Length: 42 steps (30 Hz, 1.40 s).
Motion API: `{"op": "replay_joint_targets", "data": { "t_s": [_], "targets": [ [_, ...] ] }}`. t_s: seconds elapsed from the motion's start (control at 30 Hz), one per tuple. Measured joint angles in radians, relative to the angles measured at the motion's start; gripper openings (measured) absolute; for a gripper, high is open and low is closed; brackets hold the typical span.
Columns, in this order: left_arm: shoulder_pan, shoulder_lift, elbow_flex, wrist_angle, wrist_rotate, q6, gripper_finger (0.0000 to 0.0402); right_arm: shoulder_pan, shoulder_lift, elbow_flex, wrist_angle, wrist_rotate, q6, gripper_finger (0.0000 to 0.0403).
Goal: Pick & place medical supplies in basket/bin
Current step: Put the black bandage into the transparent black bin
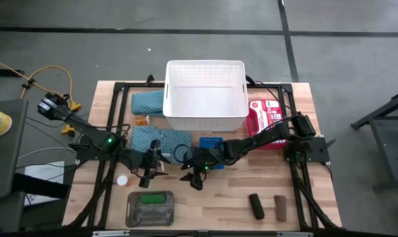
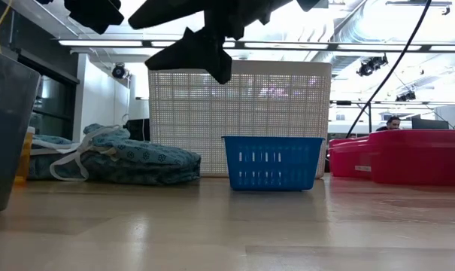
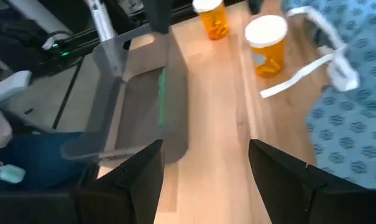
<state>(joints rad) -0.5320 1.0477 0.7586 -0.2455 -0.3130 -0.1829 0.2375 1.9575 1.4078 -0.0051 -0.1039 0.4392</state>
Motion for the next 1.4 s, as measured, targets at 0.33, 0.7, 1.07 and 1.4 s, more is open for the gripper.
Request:
{"op": "replay_joint_targets", "data": {
  "t_s": [0.33, 0.7, 1.07, 1.4],
  "targets": [
    [0.000, 0.000, 0.000, 0.001, 0.000, 0.000, 0.0206, 0.044, -0.048, -0.001, -0.234, -0.001, -0.122, 0.0210],
    [0.000, 0.000, -0.001, 0.037, -0.001, 0.000, 0.0206, 0.202, -0.232, 0.000, -0.726, 0.178, 0.145, 0.0177],
    [0.000, 0.000, -0.001, 0.076, -0.002, 0.000, 0.0206, 0.448, -0.283, -0.002, -0.986, 0.307, 0.662, 0.0181],
    [0.000, 0.000, -0.001, 0.099, -0.002, 0.000, 0.0206, 0.645, -0.280, -0.009, -1.212, 0.280, 1.383, 0.0181]
  ]
}}
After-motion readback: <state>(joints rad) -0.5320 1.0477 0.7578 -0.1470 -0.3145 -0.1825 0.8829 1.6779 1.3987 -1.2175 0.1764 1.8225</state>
